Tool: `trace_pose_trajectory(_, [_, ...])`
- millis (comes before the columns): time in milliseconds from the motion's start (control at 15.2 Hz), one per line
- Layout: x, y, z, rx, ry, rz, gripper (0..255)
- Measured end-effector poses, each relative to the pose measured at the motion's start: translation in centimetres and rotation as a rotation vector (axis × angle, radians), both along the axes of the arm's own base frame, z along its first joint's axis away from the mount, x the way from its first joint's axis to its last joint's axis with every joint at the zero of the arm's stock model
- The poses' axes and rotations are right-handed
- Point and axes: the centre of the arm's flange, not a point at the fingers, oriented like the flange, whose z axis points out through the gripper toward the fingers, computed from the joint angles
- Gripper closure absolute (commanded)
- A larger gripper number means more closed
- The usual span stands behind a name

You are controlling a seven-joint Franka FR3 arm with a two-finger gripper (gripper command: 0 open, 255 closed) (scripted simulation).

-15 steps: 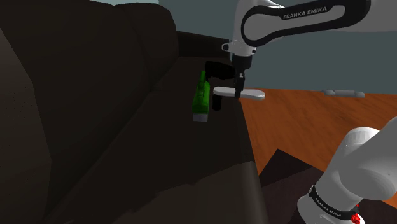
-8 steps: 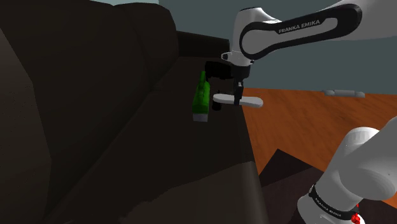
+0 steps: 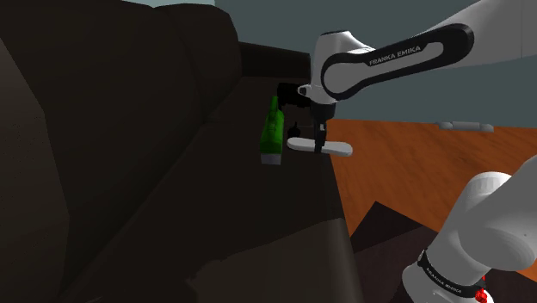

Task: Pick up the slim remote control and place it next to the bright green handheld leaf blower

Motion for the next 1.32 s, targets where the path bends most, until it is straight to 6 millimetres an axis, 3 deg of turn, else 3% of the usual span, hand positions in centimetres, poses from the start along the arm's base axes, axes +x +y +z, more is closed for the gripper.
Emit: trace_pose_trajectory(1320, [0.1,-0.1,-10.4,0.000,0.000,0.000,255])
